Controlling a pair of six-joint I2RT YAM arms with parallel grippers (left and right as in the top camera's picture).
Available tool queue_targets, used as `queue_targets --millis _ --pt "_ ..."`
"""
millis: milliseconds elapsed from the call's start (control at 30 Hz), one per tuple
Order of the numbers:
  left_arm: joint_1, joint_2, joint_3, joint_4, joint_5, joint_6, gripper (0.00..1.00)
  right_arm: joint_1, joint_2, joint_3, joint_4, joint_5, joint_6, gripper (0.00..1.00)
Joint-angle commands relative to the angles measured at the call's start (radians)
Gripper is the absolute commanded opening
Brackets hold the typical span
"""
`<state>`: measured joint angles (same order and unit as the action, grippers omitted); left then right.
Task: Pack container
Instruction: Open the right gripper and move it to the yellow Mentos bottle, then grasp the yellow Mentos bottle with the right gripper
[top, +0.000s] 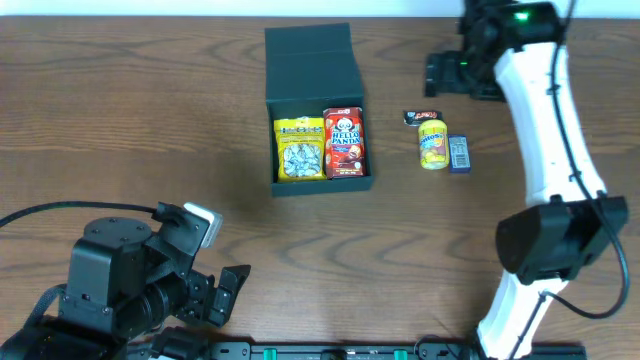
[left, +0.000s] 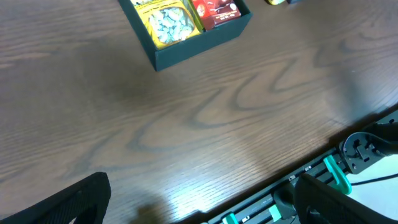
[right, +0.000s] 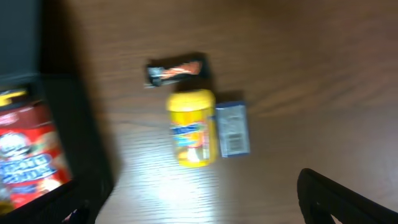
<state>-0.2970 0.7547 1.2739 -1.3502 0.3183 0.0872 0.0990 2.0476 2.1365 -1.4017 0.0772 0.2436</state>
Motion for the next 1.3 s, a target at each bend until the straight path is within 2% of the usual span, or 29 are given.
queue_targets --millis 0,200,567,733,867,1267 --pt "0.002 -0.003 0.0 0.0 0.003 0.018 0.95 -0.037 0.0 -0.061 0.004 -0.063 -0.021 0.99" --pt "0.002 -0.003 0.0 0.0 0.003 0.018 0.95 -0.032 0.0 -0.235 0.084 -0.101 -0.013 0.93" --pt "0.002 -0.003 0.0 0.0 0.003 0.018 0.95 -0.006 0.0 -0.5 0.296 -0.105 0.032 0.9" --pt "0.002 -0.003 0.0 0.0 0.003 0.018 0.95 -0.005 0.0 -0.565 0.37 -0.112 0.032 0.89" --pt "0.002 -0.003 0.0 0.0 0.003 0.018 0.95 -0.002 0.0 -0.616 0.428 -0.116 0.019 0.83" --pt "0.002 -0.003 0.0 0.0 0.003 0.018 0.95 0.031 0.0 -0.621 0.543 -0.111 -0.028 0.8"
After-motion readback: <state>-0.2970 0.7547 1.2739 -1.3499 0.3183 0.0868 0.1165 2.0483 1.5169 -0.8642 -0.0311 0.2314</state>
